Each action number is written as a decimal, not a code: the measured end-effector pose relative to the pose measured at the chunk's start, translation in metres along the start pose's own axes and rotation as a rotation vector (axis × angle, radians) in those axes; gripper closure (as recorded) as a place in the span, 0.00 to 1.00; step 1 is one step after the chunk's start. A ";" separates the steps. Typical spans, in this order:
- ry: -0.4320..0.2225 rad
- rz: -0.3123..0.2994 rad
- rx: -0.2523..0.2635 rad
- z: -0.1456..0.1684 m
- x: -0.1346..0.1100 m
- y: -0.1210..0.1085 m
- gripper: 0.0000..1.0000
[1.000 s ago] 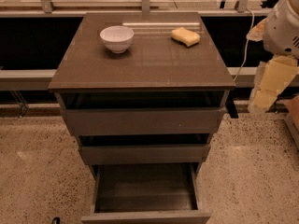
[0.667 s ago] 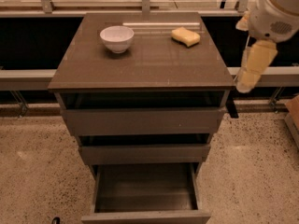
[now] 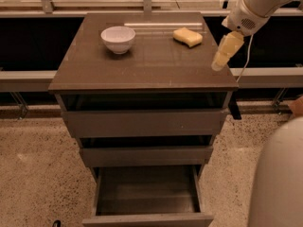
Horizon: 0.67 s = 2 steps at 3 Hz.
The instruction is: Place sponge into bottom drawer
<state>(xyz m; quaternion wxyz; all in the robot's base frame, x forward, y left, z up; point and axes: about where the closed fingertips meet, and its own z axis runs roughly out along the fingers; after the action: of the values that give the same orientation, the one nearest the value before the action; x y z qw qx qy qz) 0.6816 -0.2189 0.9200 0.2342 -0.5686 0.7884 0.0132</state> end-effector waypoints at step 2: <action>-0.290 0.080 0.123 -0.001 -0.025 -0.065 0.00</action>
Offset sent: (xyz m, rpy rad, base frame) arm 0.0486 -0.0061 0.0042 0.1902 -0.1205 -0.0507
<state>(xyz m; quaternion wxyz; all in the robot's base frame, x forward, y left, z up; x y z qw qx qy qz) 0.7459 -0.2195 0.9466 0.3790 -0.5134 0.7679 0.0563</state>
